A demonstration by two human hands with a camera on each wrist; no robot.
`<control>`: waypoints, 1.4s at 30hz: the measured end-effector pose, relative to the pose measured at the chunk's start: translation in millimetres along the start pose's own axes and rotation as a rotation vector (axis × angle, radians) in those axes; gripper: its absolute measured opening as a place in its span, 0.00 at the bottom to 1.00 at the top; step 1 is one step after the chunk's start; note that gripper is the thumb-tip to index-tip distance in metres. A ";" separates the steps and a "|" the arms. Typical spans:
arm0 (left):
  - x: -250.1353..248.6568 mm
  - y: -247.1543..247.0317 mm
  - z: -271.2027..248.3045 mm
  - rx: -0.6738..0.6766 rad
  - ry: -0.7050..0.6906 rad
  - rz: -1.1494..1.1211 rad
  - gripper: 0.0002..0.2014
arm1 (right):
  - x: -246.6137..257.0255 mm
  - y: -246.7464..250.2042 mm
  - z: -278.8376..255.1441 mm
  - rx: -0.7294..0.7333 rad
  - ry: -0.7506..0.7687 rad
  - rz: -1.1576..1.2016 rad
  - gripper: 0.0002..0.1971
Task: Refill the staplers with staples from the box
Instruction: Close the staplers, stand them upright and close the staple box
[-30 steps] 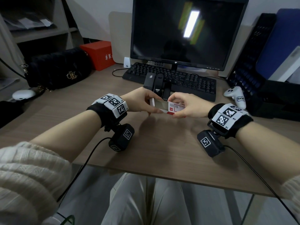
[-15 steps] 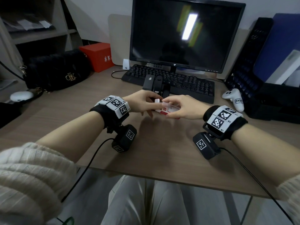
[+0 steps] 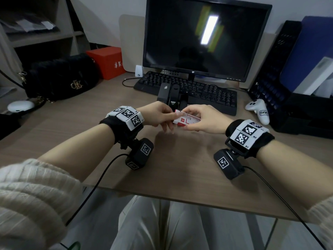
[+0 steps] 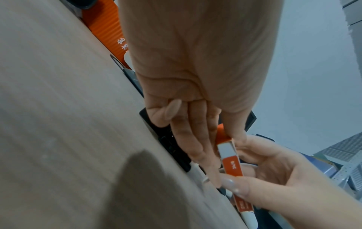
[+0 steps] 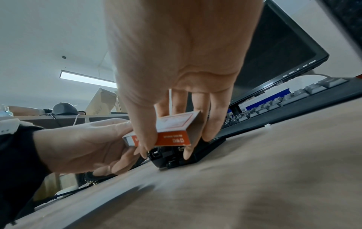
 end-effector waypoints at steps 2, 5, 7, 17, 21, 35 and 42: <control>-0.8 0.6 -0.4 -0.019 -0.004 0.015 0.21 | -0.6 0.7 -0.4 -0.006 0.007 0.004 0.22; -0.9 2.4 0.0 -0.004 -0.012 0.029 0.20 | -1.2 0.5 -1.0 -0.017 0.022 -0.008 0.22; -1.4 3.4 -0.3 0.006 -0.012 0.034 0.19 | -0.6 0.2 -1.9 -0.024 0.029 -0.004 0.21; -4.0 4.7 -1.4 -0.012 -0.029 0.017 0.17 | 3.1 -0.1 -2.7 -0.036 0.060 0.037 0.21; -3.5 2.0 0.4 -0.015 -0.021 0.027 0.18 | 4.7 -0.2 -2.4 -0.031 0.075 0.042 0.20; -4.2 -2.9 6.9 0.185 -0.017 0.110 0.21 | -6.3 5.5 1.3 0.138 0.087 0.038 0.27; 4.0 8.8 10.1 0.139 0.028 0.237 0.28 | -32.4 16.5 12.8 0.222 -0.169 -0.238 0.24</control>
Point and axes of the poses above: each hand's wrist, its own z-axis towards the middle knuckle, its own y-axis out of the back of the hand, x = y × z, the point moved 2 cm from there along z, towards the middle knuckle, and after that the axes turned 6 degrees about -z, right-handed, at the moved point
